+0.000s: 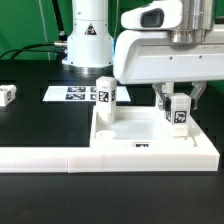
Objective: Assemble square table
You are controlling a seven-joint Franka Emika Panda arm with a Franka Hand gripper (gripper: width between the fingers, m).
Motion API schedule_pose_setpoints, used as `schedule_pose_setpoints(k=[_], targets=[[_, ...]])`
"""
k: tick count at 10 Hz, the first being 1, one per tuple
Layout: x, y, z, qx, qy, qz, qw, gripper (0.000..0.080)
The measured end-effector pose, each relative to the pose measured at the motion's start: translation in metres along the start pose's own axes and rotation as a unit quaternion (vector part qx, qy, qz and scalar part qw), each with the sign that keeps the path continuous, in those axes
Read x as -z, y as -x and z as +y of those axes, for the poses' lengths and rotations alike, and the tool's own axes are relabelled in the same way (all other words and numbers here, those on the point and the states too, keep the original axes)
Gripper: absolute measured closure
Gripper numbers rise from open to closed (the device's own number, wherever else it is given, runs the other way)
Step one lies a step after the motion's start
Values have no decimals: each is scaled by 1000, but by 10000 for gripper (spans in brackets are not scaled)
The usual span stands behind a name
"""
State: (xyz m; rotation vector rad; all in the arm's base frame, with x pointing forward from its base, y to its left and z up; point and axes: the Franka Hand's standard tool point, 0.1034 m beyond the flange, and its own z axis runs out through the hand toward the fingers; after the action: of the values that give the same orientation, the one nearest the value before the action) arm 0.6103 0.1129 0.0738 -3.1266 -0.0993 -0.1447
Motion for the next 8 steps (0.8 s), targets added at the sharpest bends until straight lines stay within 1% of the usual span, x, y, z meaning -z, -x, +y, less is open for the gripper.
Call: schedule_pose_setpoints(k=[1, 3, 4, 5, 7, 8], targets=[[-1, 1, 3, -80, -6, 3, 997, 511], [-2, 1, 1, -175, -7, 1, 985, 509], [-2, 2, -1, -243, -10, -1, 970, 509], [-2, 3, -4, -310, -10, -3, 951, 509], [-3, 3, -5, -390, -10, -5, 921, 509], [-3, 3, -5, -439, -9, -8, 898, 509]])
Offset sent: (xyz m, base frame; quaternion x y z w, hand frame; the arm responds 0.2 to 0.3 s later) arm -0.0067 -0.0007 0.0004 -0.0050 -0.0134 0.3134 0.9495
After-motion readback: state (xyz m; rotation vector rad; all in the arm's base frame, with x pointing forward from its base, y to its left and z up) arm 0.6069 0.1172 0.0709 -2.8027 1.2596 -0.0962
